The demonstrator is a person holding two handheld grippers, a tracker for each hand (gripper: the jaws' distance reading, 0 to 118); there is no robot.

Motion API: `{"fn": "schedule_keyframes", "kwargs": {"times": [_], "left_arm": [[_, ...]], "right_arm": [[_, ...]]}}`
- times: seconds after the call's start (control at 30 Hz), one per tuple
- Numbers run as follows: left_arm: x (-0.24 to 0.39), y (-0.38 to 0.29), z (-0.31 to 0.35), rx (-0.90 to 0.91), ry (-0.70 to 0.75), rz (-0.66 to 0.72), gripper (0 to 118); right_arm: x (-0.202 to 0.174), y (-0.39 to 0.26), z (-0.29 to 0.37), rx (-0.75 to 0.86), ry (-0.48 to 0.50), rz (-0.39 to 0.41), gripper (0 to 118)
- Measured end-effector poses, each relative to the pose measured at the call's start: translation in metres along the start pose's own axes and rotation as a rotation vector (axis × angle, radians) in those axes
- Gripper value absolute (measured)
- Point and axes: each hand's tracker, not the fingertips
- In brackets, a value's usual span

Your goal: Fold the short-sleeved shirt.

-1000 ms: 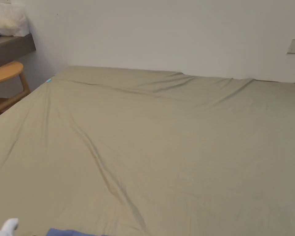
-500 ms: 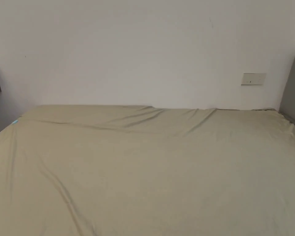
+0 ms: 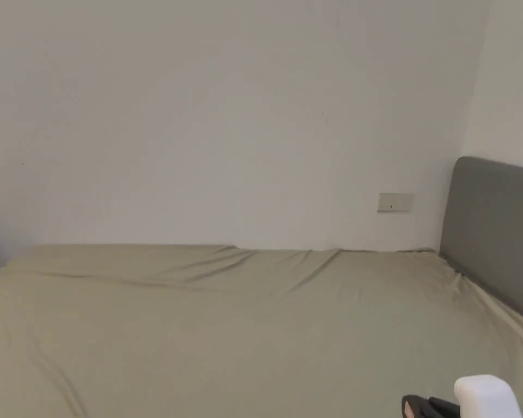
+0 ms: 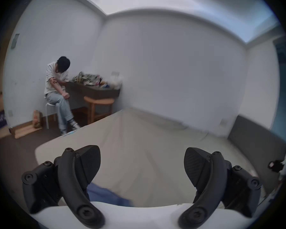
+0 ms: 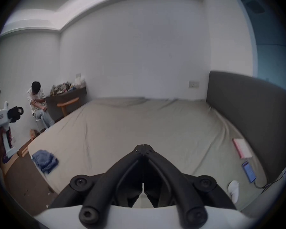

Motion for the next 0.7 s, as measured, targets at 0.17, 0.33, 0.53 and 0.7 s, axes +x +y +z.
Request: {"fn": "schedule_keyframes", "kwargs": {"times": [0.17, 0.33, 0.53, 0.7], "left_arm": [[0.082, -0.017, 0.053, 0.100, -0.045, 0.011, 110], [0.147, -0.043, 0.073, 0.109, -0.049, -0.073, 110], [0.200, -0.075, 0.085, 0.031, -0.101, -0.111, 110], [0.230, -0.079, 0.088, 0.020, -0.079, -0.192, 111]], "right_arm": [[-0.013, 0.023, 0.035, 0.146, -0.083, 0.076, 8], [-0.025, 0.017, 0.048, 0.167, -0.083, 0.103, 8], [-0.041, 0.001, 0.066, 0.240, -0.158, 0.184, 8], [-0.046, -0.002, 0.074, 0.247, -0.148, 0.172, 8]]}}
